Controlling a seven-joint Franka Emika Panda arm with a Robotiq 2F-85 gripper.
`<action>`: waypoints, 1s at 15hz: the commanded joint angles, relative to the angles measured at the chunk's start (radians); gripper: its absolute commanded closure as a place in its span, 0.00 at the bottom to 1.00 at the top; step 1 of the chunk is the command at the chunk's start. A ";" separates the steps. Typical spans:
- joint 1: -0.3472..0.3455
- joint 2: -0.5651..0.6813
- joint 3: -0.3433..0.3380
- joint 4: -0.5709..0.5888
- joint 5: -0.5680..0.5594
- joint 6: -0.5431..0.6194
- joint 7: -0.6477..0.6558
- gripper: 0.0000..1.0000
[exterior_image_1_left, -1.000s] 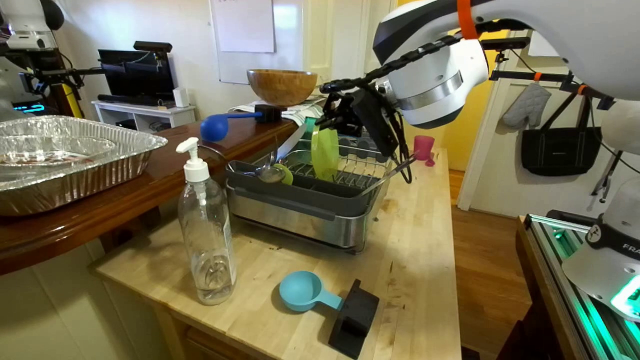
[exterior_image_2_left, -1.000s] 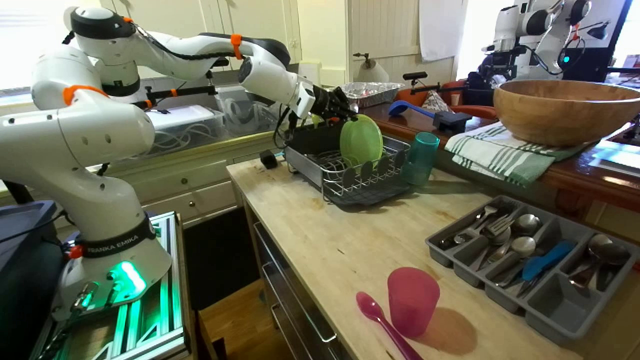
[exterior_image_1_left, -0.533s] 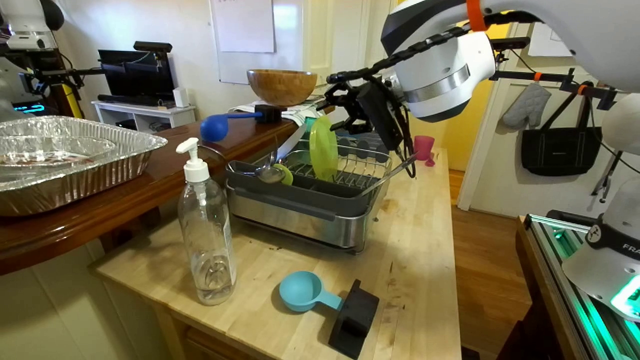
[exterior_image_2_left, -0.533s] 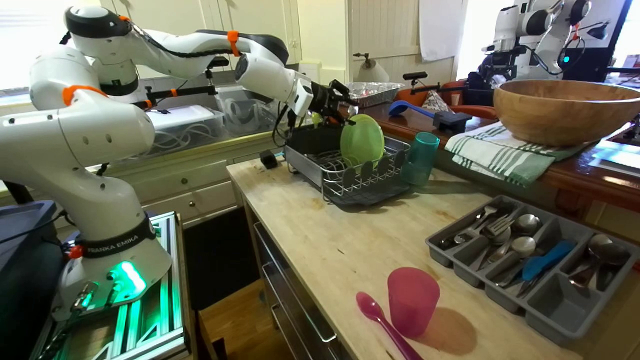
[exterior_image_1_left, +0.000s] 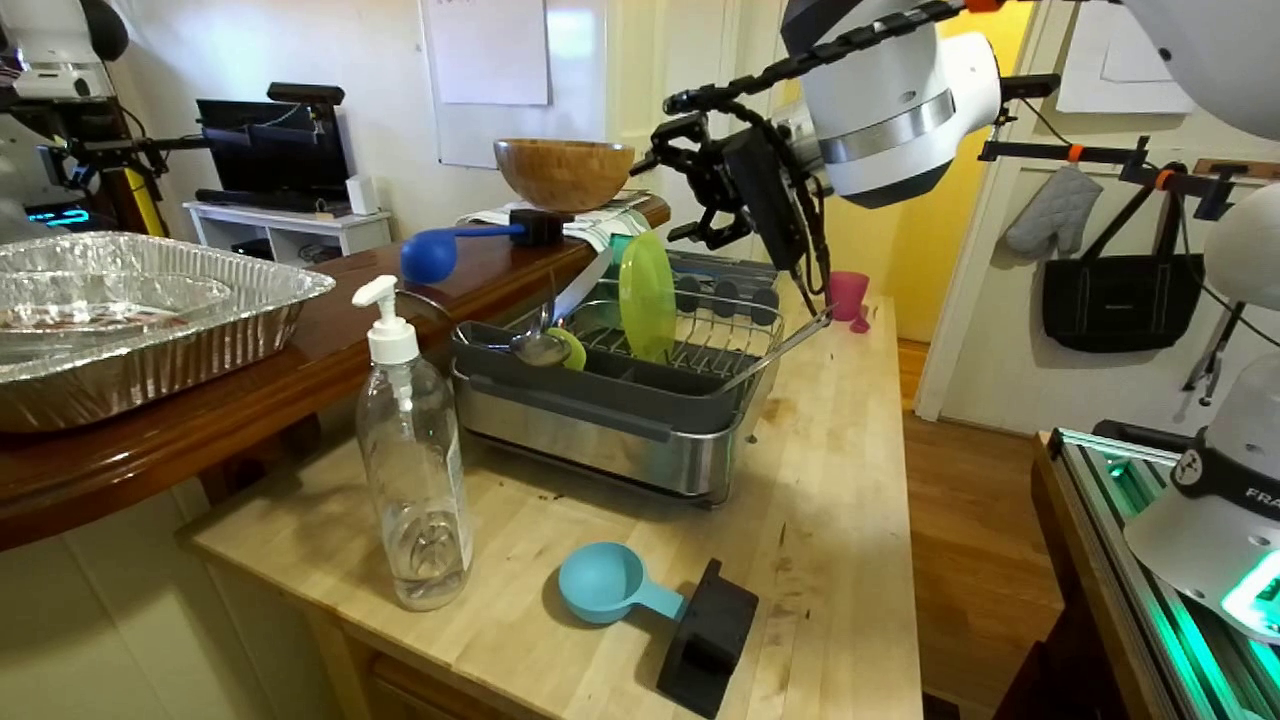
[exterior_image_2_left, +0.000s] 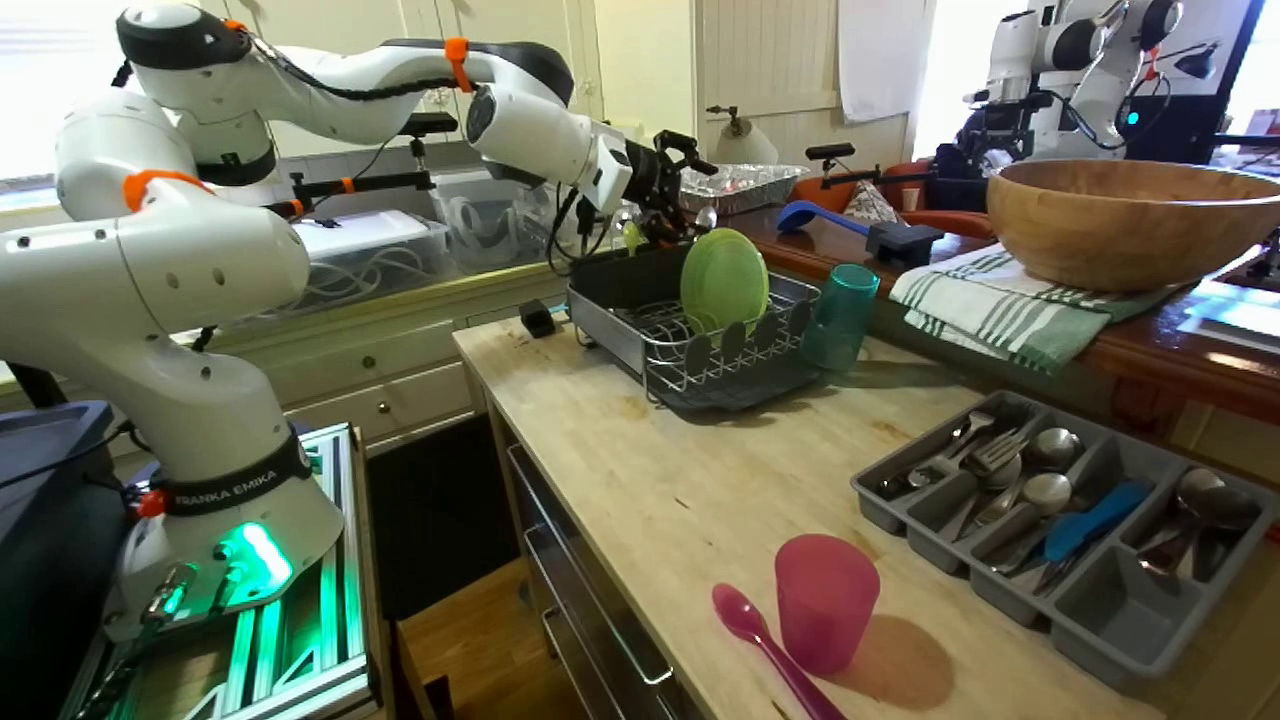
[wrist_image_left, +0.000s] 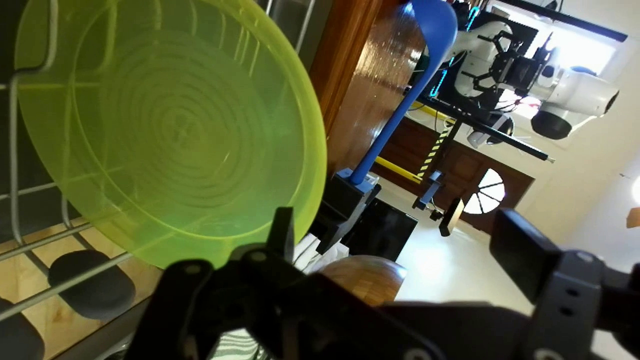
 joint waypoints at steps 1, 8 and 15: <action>0.016 0.054 -0.039 -0.028 -0.088 -0.058 0.015 0.00; 0.026 0.143 -0.121 -0.036 -0.285 -0.133 0.007 0.00; 0.055 0.259 -0.205 -0.028 -0.508 -0.166 -0.004 0.00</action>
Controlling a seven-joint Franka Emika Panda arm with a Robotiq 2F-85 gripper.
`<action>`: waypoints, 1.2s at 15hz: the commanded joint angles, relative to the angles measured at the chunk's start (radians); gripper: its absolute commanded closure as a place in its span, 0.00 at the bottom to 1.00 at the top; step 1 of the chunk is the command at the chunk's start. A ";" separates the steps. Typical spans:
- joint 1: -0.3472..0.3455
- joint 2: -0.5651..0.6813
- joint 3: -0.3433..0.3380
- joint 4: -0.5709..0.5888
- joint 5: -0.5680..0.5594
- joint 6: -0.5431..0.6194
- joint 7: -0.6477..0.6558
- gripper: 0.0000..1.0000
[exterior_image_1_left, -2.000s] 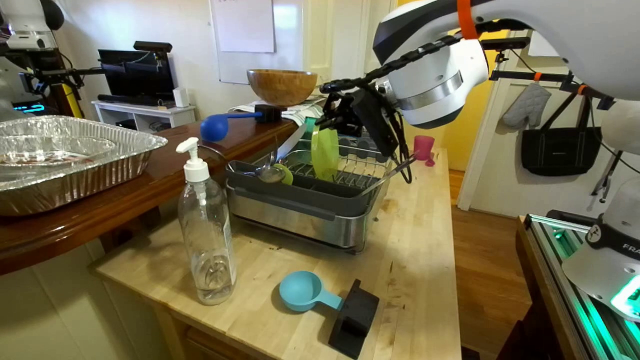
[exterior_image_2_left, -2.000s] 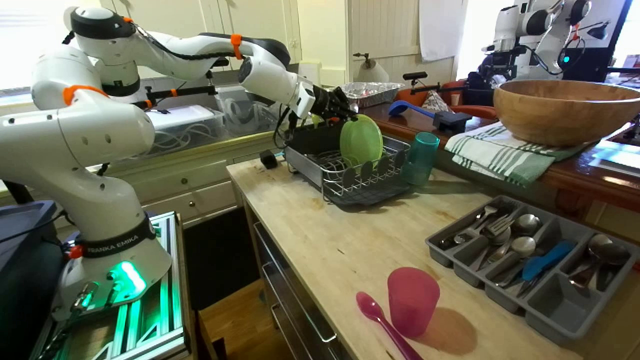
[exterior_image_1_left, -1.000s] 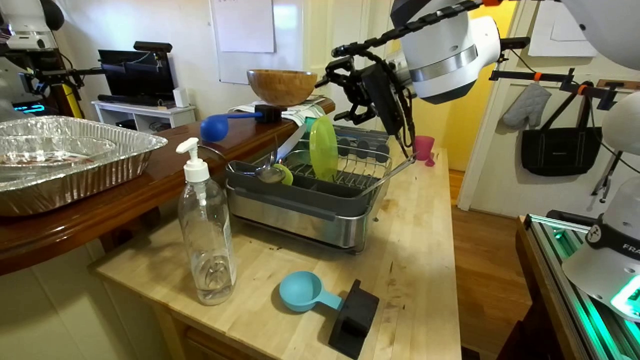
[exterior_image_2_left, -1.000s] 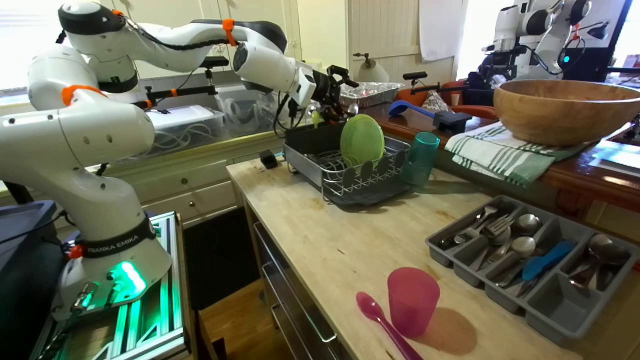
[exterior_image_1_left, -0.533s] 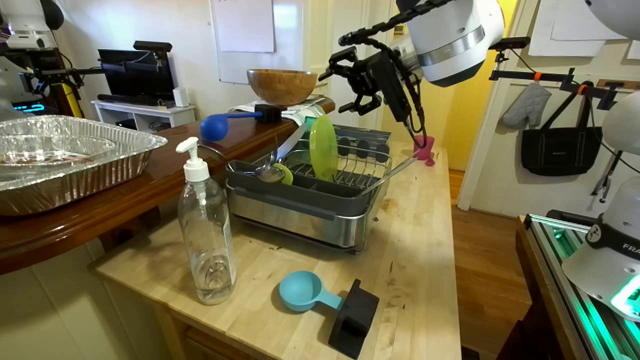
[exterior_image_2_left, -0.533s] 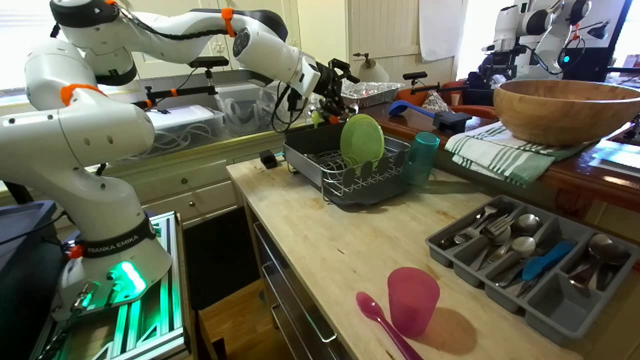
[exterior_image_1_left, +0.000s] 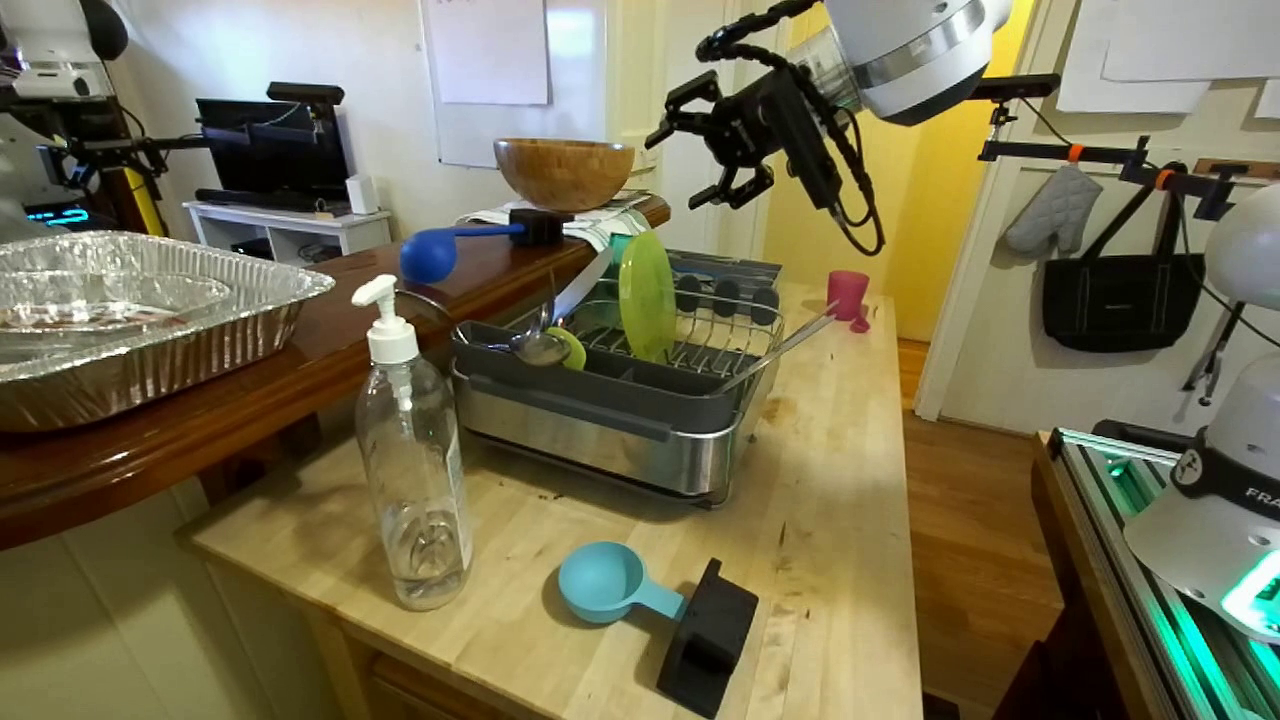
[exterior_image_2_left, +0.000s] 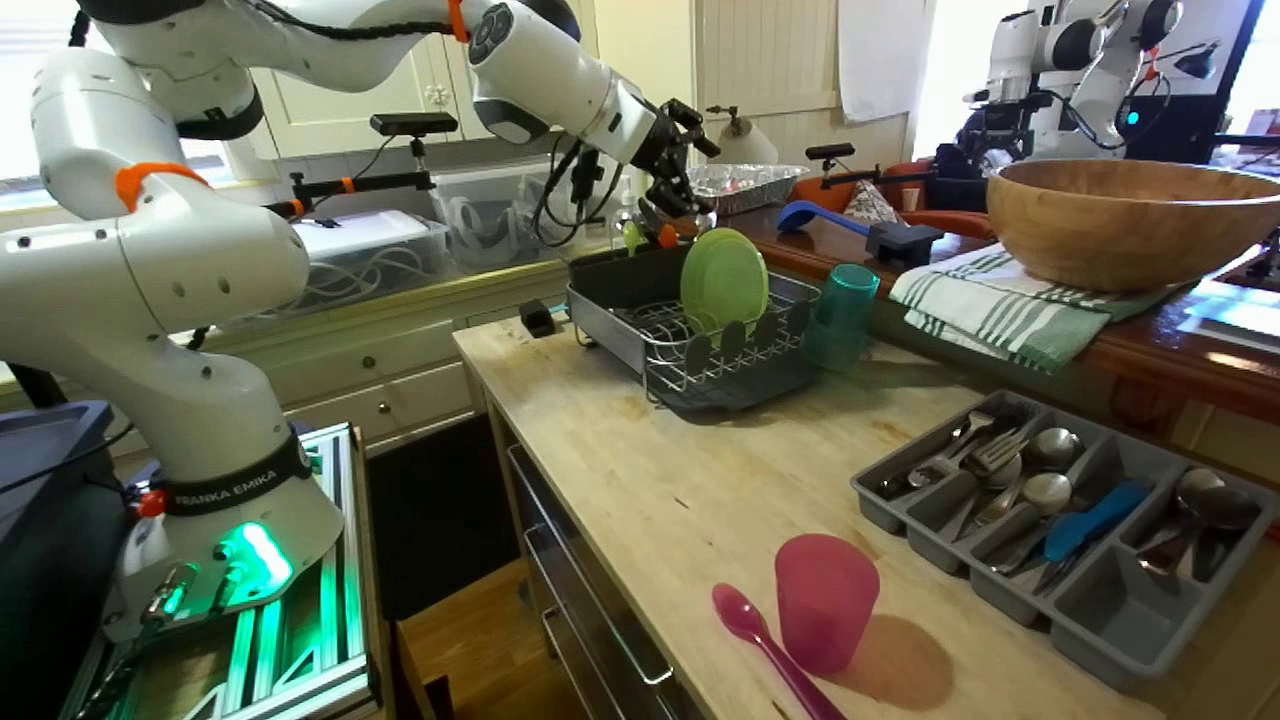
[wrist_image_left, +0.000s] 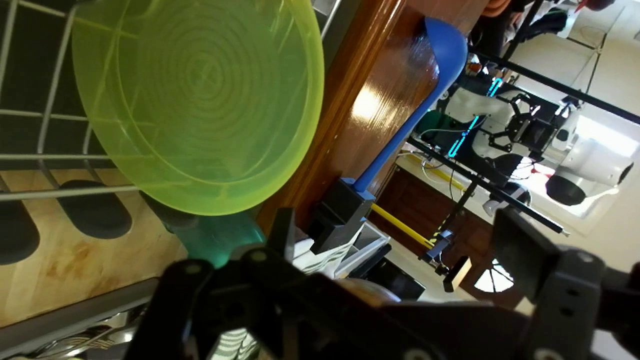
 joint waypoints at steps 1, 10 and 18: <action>0.044 0.107 -0.051 -0.006 -0.147 -0.020 -0.008 0.00; 0.175 0.320 -0.178 0.000 -0.513 0.012 -0.016 0.00; 0.491 0.541 -0.487 -0.012 -0.906 0.024 0.035 0.00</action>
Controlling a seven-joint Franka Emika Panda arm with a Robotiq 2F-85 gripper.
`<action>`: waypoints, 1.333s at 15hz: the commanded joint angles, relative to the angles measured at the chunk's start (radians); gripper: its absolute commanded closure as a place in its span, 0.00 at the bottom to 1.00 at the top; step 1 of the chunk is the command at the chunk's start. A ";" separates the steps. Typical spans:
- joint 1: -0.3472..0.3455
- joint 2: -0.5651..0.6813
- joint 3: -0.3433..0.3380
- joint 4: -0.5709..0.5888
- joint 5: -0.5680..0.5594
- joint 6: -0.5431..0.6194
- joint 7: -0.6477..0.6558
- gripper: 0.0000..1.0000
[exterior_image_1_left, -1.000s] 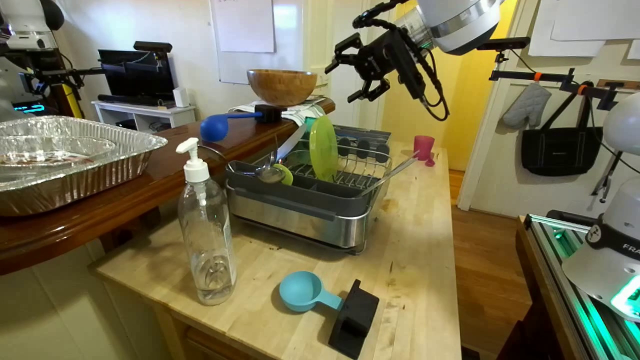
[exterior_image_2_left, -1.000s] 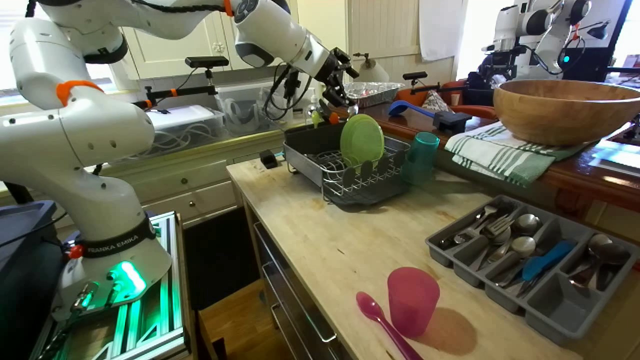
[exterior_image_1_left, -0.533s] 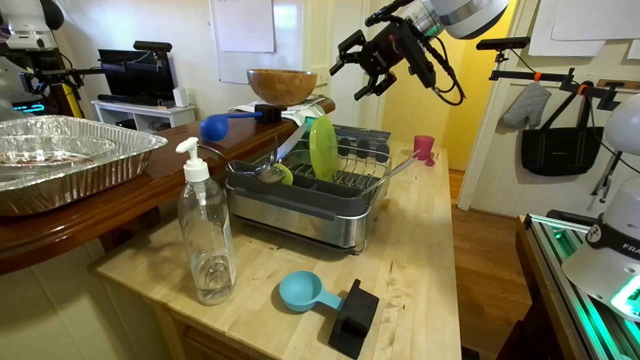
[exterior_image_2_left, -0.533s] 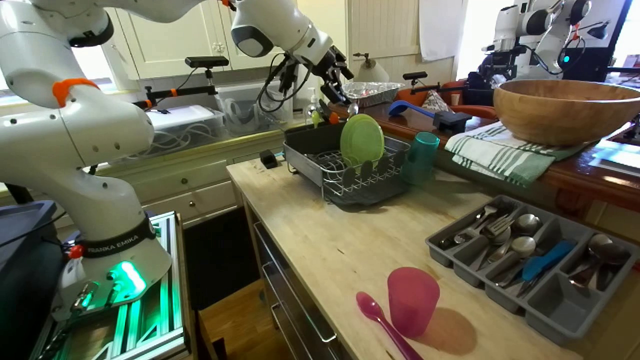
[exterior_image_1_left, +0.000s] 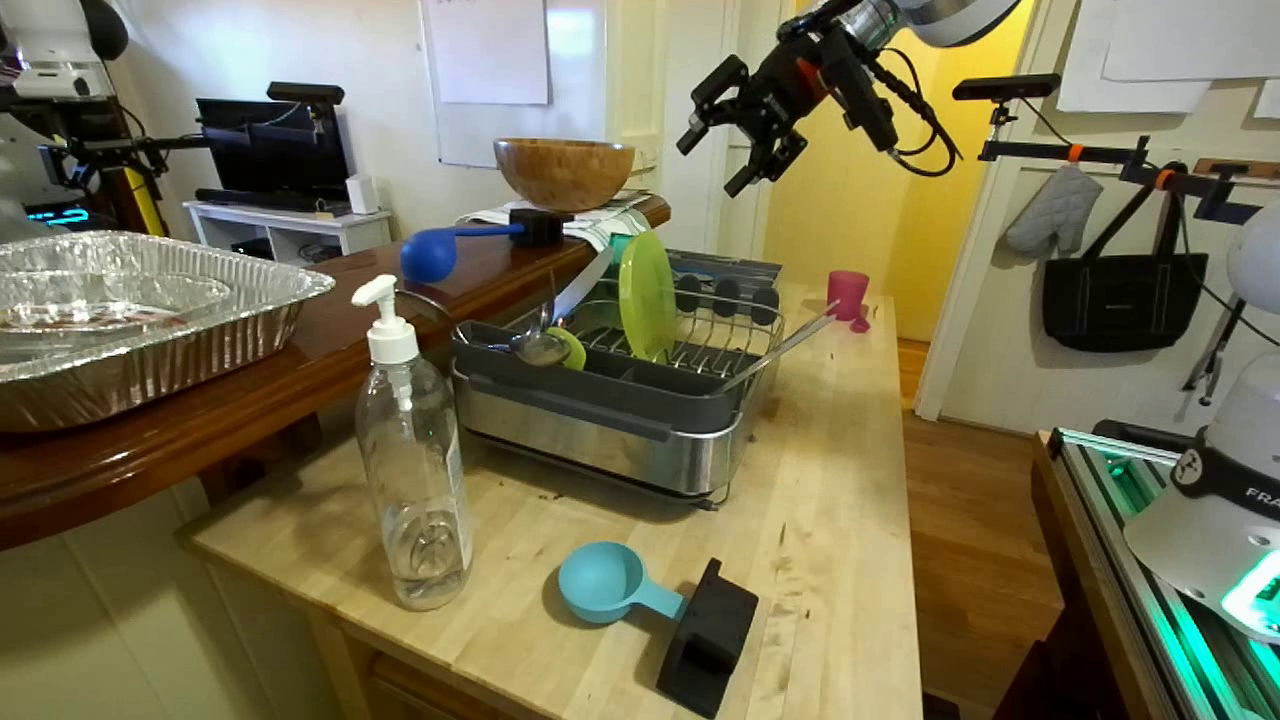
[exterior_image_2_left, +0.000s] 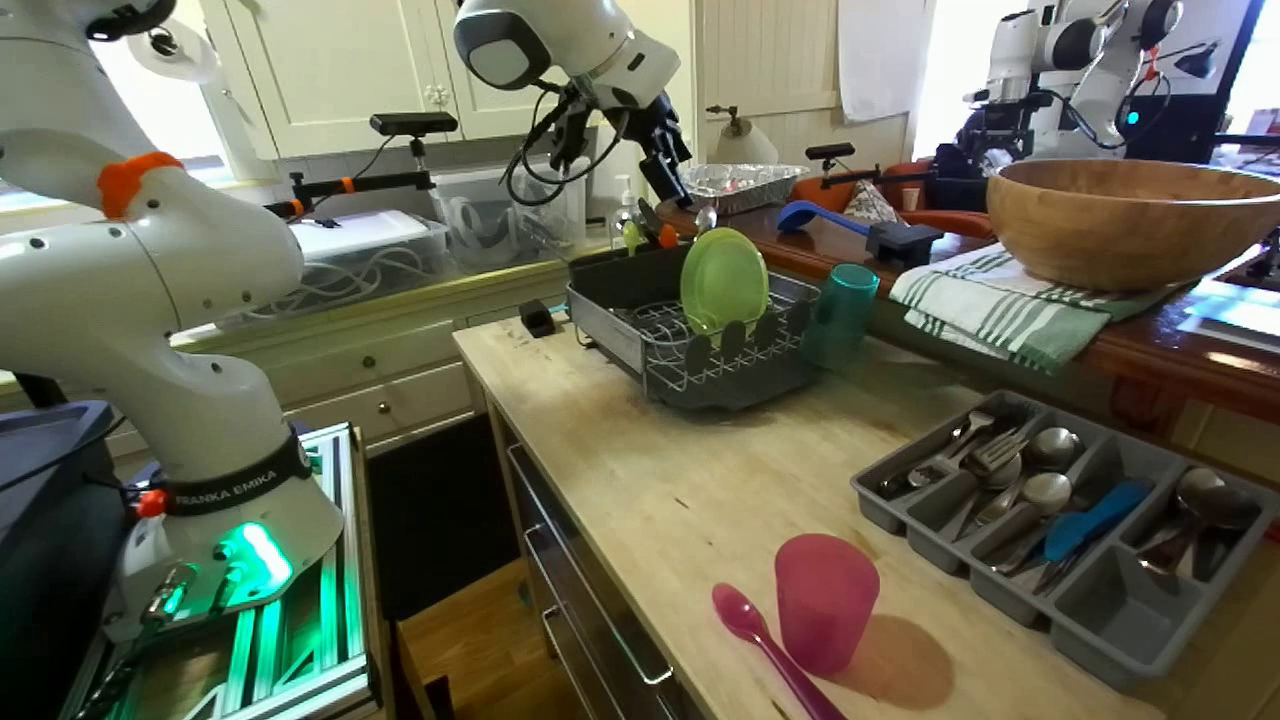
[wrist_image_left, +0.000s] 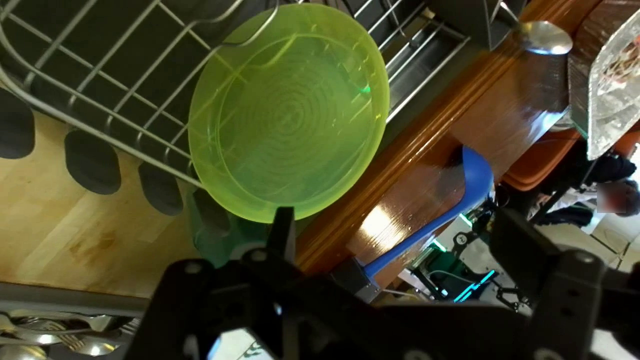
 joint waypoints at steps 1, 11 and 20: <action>0.224 0.133 -0.203 -0.012 -0.189 0.023 0.041 0.00; 0.837 0.185 -0.828 -0.033 -0.520 -0.003 0.142 0.00; 0.988 0.171 -0.990 -0.043 -0.818 -0.005 0.128 0.00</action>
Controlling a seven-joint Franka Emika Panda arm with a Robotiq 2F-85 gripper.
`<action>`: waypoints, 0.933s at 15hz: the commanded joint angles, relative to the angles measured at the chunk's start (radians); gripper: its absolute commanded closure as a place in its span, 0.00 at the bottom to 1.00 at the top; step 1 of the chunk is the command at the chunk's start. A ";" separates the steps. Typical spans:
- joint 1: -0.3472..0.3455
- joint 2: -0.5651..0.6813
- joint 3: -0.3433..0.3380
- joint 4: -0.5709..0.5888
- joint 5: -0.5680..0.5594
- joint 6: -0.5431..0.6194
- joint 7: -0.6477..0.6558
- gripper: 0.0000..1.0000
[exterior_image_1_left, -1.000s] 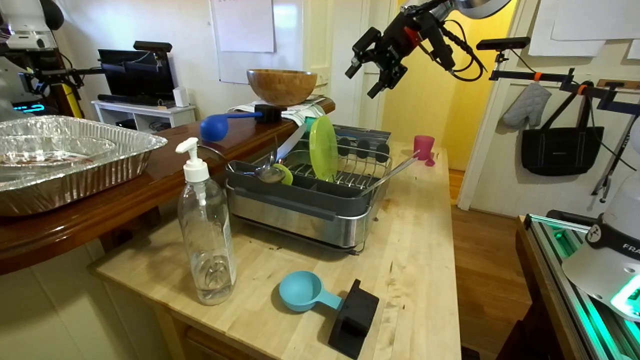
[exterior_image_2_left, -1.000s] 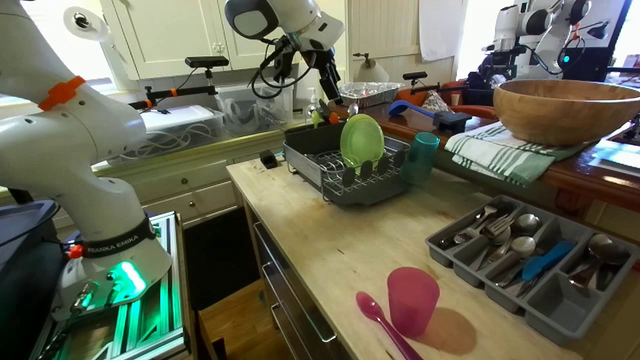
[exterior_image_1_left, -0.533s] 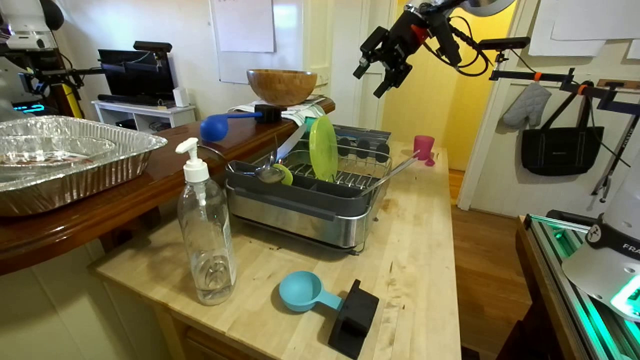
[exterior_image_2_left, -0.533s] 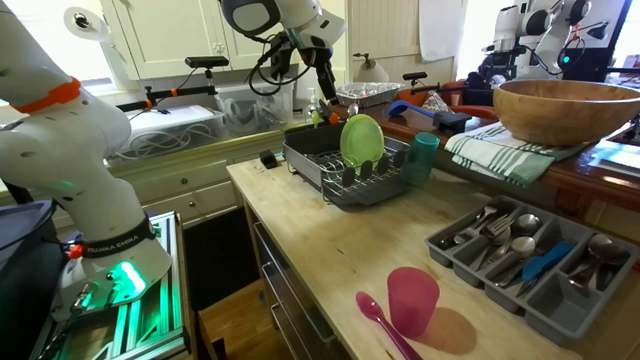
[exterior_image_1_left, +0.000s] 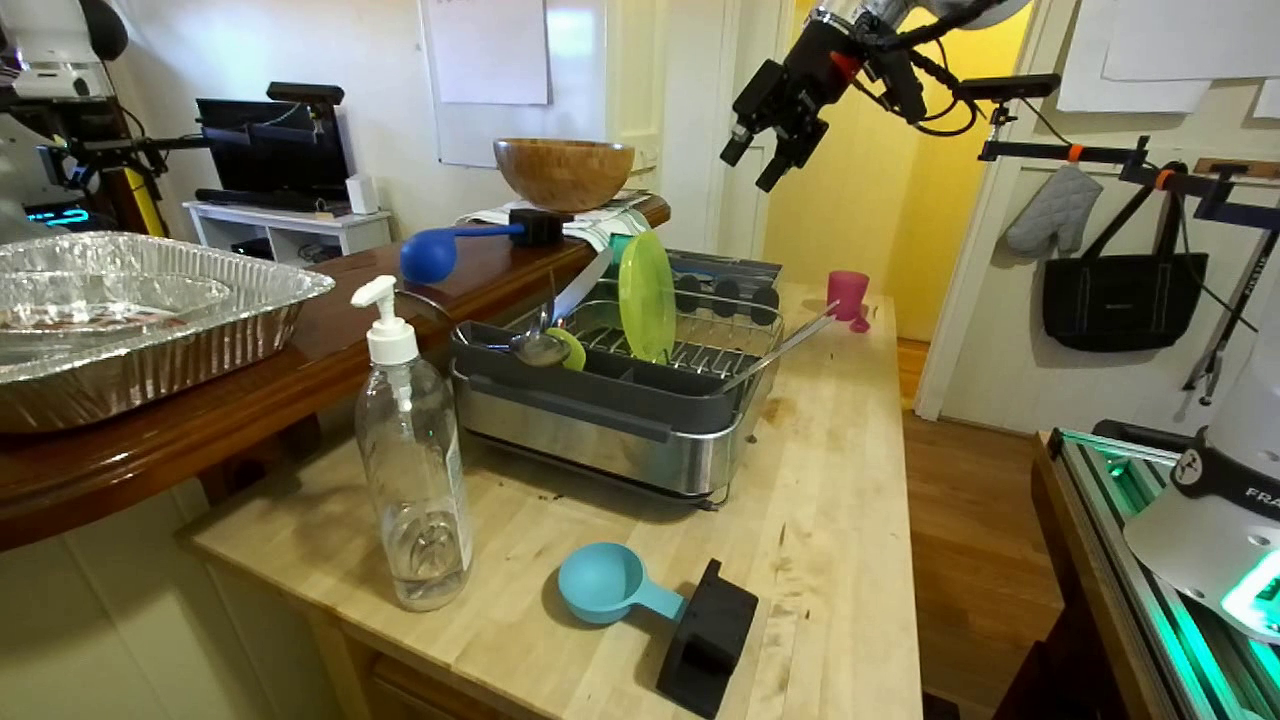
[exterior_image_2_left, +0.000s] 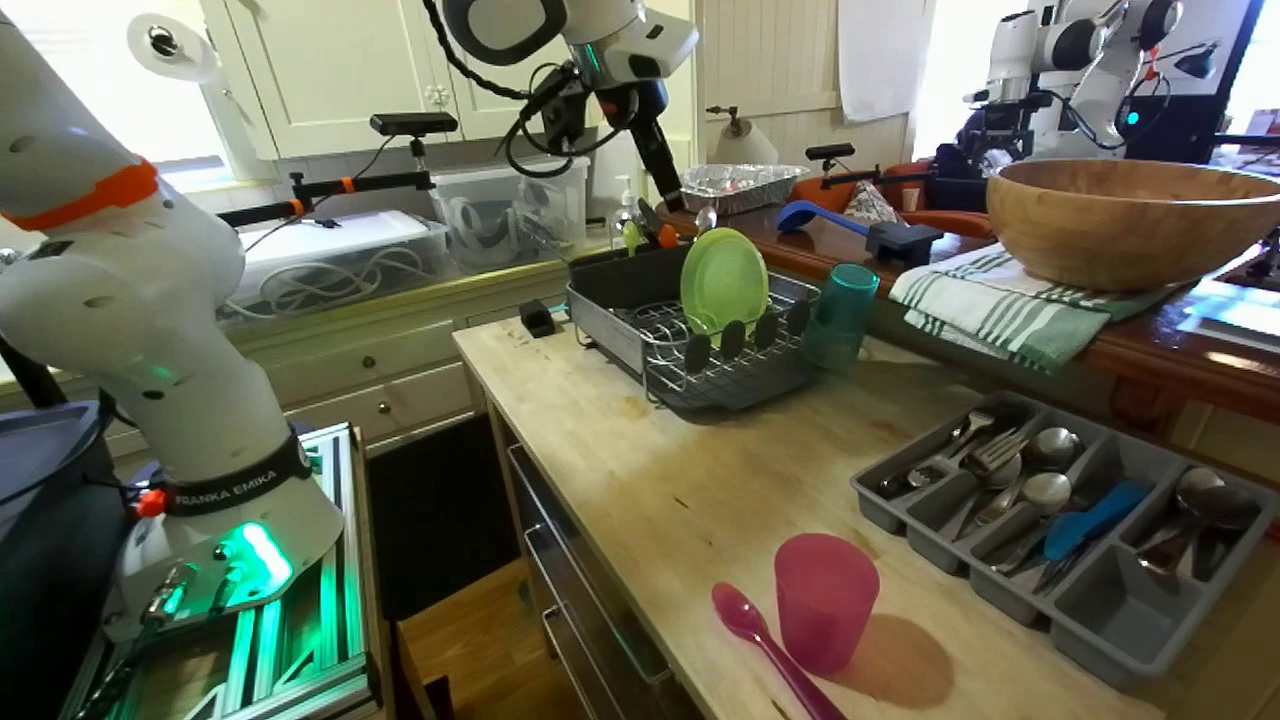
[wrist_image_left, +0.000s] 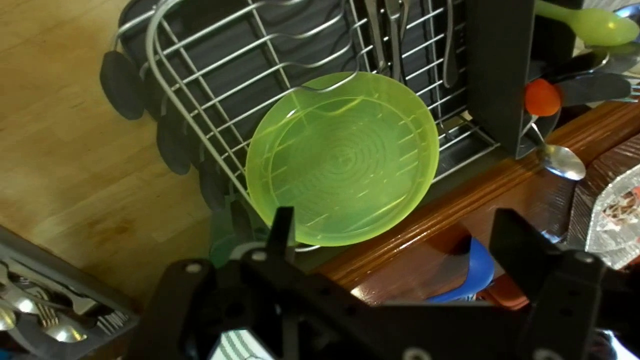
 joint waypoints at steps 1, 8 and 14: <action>0.055 -0.012 -0.048 -0.022 -0.137 -0.006 0.005 0.00; 0.101 -0.026 -0.068 -0.043 -0.264 0.014 -0.019 0.00; 0.113 -0.008 -0.080 -0.019 -0.257 0.001 -0.006 0.00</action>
